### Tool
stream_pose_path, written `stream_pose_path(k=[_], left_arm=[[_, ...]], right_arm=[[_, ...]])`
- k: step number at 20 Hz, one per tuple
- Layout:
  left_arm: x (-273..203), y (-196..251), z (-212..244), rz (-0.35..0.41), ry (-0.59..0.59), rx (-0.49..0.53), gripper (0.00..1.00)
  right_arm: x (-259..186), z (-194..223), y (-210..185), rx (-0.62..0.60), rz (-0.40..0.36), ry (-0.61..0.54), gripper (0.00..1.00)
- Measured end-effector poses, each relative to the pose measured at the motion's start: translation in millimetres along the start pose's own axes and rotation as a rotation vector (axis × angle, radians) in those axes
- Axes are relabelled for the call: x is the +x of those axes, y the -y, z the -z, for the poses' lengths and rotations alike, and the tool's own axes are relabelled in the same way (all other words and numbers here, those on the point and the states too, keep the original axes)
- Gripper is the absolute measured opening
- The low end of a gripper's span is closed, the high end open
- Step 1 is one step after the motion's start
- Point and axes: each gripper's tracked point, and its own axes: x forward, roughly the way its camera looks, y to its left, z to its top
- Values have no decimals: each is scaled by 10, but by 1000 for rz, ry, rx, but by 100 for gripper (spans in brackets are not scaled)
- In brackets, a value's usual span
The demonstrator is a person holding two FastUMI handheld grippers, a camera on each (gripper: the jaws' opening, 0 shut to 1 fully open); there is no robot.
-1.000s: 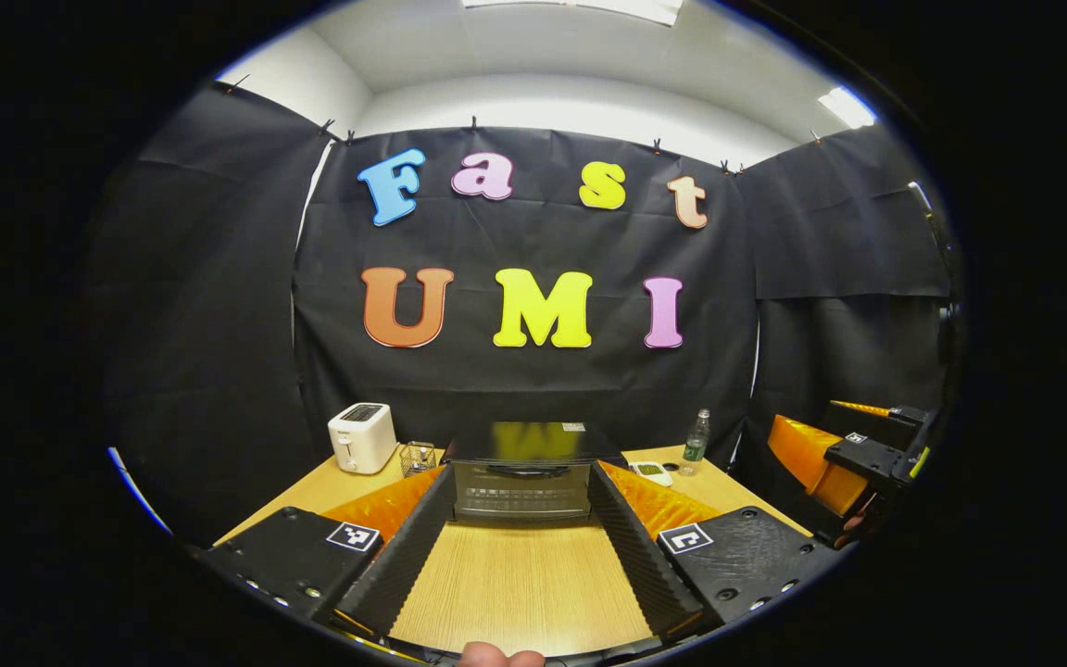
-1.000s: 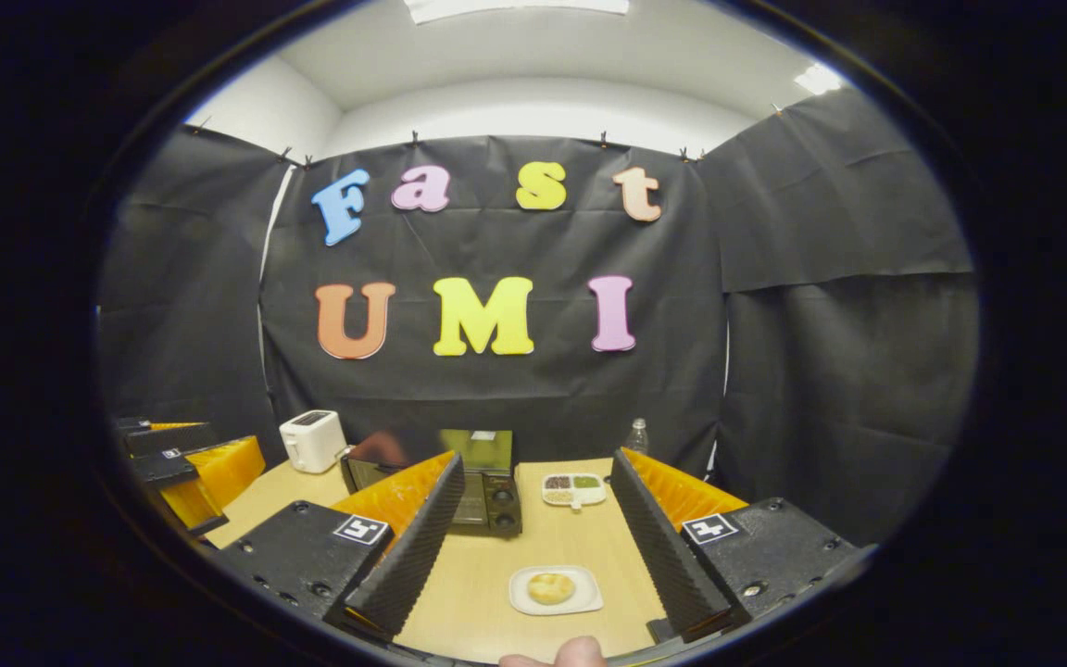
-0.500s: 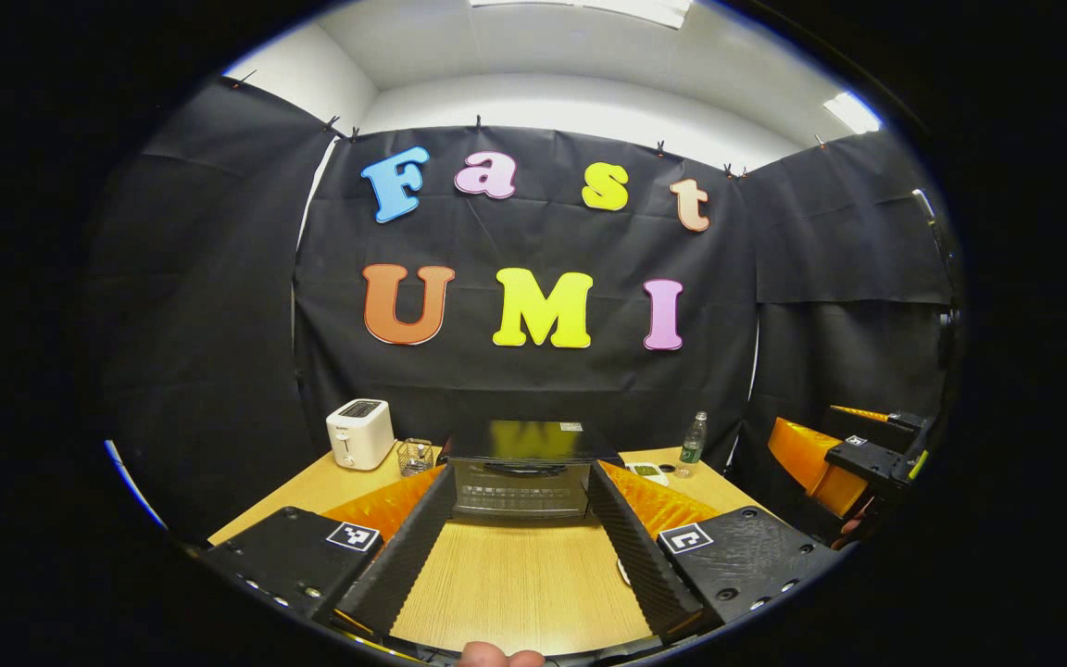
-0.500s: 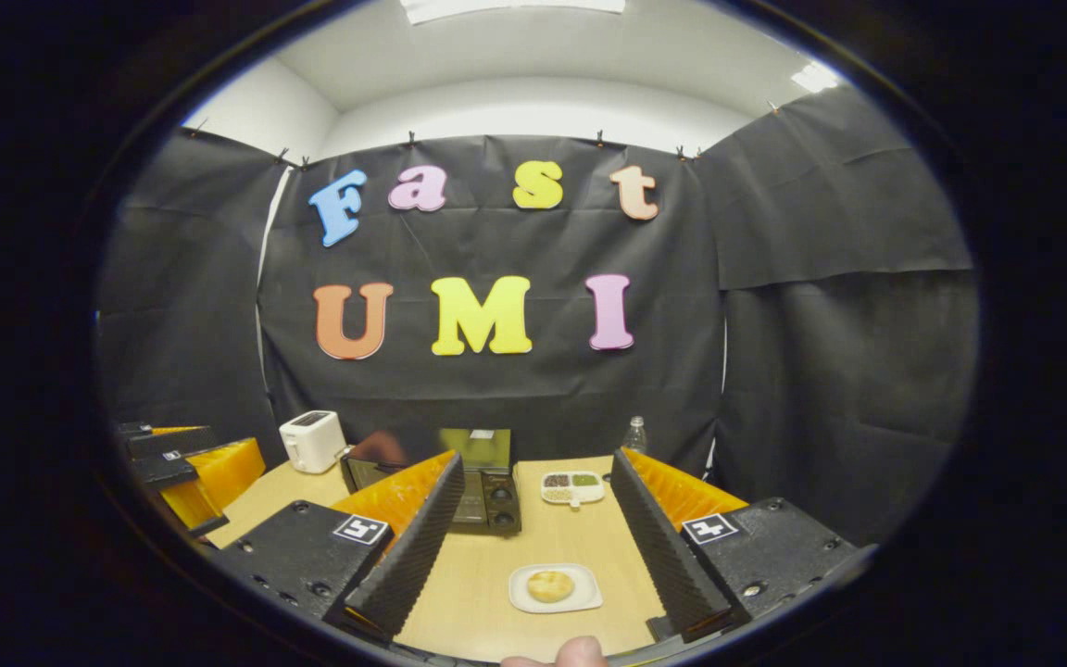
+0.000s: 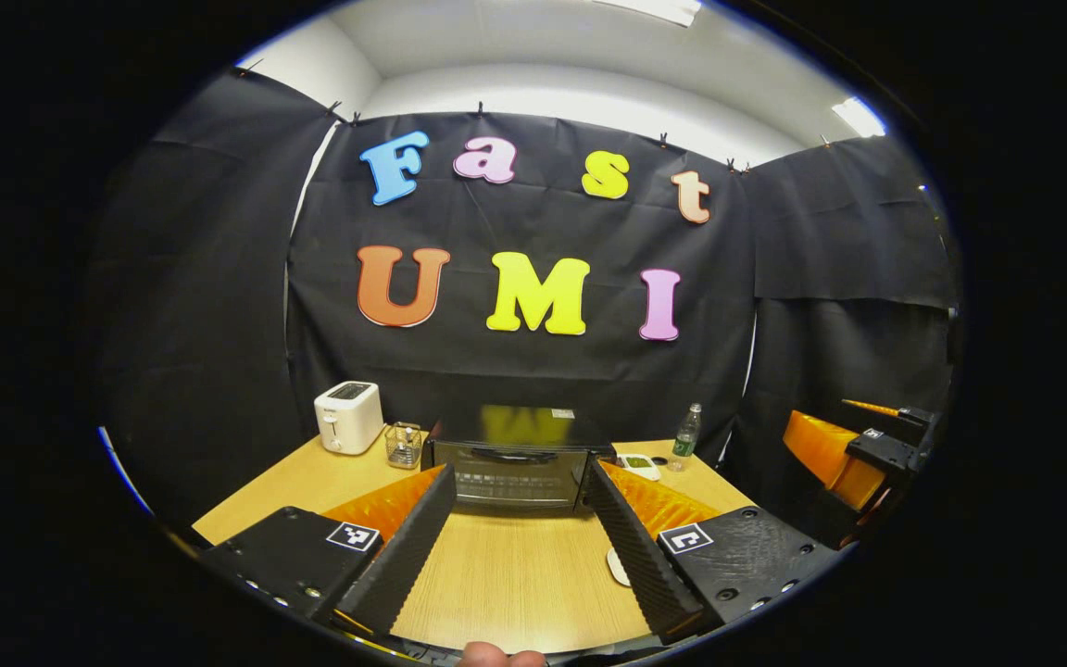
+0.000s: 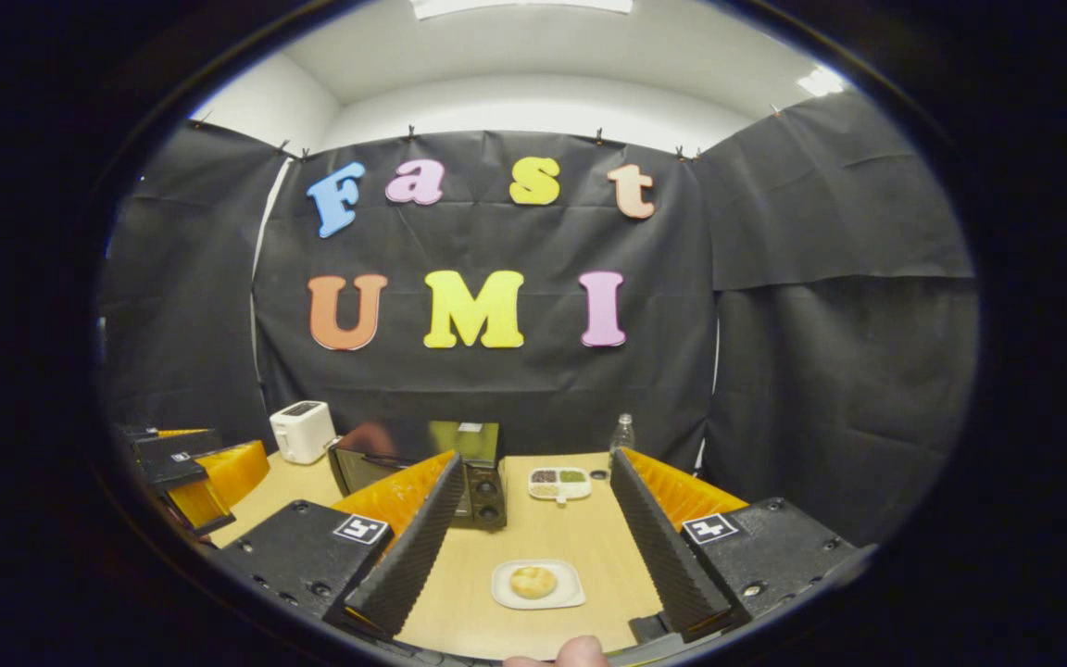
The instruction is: Open the electric oven with the left hand, put the food in, and close the electric oven.
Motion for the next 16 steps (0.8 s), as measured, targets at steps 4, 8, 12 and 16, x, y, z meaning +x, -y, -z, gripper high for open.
stream_pose_path(k=[4,8,12,16], left_arm=[[178,12,104,7,-41,0,94],[580,56,157,20,-67,-1,94],[1106,30,151,24,-78,14,94],[1646,29,135,30,-93,18,94]], right_arm=[[84,82,139,3,21,-35,99],[196,58,329,-9,51,-45,100],[286,41,646,-19,109,-52,99],[401,56,961,-15,170,-71,99]])
